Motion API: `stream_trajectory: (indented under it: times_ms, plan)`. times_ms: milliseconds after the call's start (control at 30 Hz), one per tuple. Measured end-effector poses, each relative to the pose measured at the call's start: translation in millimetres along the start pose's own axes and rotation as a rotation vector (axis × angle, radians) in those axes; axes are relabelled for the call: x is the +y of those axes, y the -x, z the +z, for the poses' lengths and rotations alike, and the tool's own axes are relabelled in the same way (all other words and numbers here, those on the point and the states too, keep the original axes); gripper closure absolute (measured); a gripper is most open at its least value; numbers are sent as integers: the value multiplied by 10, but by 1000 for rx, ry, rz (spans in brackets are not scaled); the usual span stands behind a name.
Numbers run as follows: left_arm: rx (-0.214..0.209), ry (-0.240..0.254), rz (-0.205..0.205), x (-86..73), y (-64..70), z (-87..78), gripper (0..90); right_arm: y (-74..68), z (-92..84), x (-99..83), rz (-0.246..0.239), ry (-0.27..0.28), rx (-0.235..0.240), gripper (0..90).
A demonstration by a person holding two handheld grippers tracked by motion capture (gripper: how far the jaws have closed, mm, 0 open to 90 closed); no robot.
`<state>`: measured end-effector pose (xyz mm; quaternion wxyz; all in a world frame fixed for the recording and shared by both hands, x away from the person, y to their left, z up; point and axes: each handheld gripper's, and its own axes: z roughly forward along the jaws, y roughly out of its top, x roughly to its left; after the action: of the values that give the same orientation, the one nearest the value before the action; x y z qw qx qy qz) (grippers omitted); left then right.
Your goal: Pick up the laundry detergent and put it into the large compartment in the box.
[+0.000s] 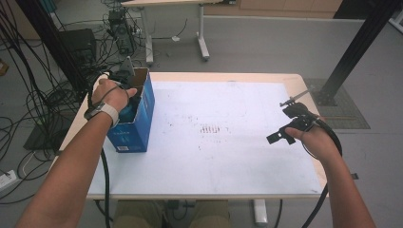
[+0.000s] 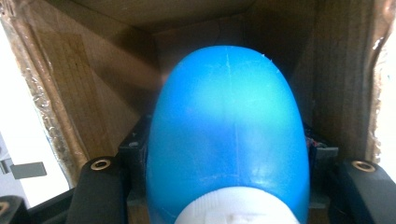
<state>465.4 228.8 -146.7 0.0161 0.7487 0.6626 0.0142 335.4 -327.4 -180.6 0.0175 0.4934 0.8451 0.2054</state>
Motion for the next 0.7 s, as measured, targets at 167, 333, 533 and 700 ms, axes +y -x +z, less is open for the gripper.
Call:
stream_trajectory:
  times_ms: [167,333,533,700]
  plan:
    - [1,0,0,-2,1,1,375,-1,0,-2,-1,1,1,80]
    - [4,4,0,-6,12,3,375,5,4,-8,0,1,1,80]
    - [3,3,-2,-6,10,2,375,6,2,-10,2,-1,0,80]
    - [3,2,-2,-5,11,3,375,4,4,-11,2,-1,-1,80]
